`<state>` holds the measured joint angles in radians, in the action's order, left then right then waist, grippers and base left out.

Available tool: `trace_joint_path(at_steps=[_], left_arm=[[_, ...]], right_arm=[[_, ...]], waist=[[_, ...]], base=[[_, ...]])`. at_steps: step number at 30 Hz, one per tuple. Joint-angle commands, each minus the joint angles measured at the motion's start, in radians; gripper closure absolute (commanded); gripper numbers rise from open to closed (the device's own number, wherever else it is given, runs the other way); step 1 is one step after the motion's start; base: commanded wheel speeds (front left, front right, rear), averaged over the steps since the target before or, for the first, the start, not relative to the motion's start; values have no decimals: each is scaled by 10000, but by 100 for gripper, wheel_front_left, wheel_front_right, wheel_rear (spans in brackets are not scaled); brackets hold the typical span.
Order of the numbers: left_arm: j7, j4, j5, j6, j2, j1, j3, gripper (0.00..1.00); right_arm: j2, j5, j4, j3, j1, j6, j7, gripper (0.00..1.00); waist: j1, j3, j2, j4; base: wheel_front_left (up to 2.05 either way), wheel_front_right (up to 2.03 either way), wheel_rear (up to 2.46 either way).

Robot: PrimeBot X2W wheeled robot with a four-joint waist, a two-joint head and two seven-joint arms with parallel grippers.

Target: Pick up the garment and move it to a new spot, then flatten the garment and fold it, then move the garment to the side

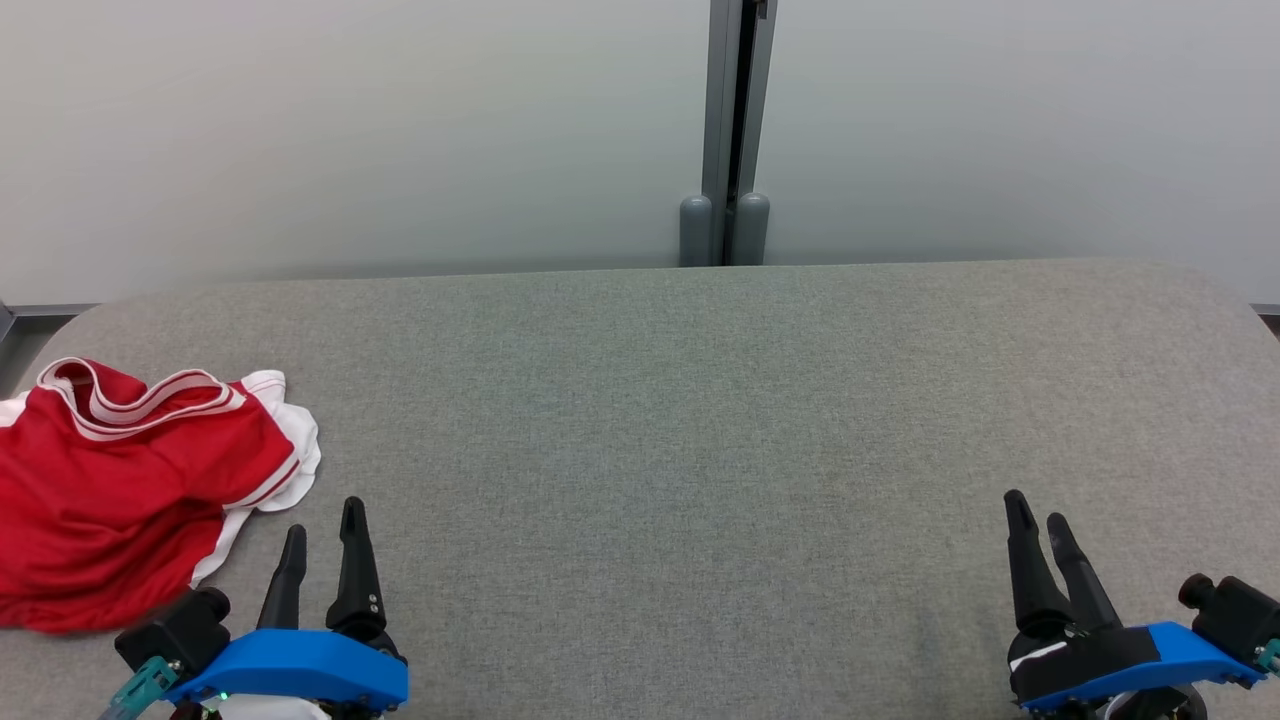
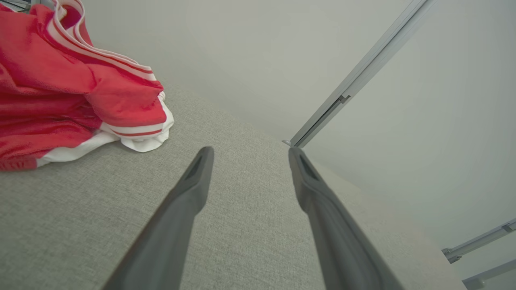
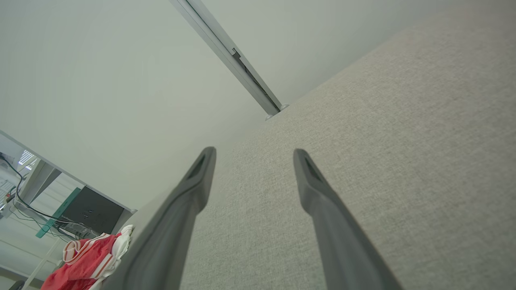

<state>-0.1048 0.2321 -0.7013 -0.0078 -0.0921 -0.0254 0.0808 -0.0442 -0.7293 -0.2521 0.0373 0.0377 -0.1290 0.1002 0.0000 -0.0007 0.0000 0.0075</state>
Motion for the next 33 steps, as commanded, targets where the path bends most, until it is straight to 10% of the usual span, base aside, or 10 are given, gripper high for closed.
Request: trace_joint_path(at_steps=[1,33], left_arm=[[-100,-74,321,71,-94,-56,64,0],[-930,213,3436,599,-275,306,515,0]], right_arm=[[-68,236,43,2,109,-15,133,0],[-82,3292,-378,-33,4,-22,971,0]], waist=[[0,-2,0,-16],[0,-112,0,23]], base=[[0,0,0],[0,0,0]])
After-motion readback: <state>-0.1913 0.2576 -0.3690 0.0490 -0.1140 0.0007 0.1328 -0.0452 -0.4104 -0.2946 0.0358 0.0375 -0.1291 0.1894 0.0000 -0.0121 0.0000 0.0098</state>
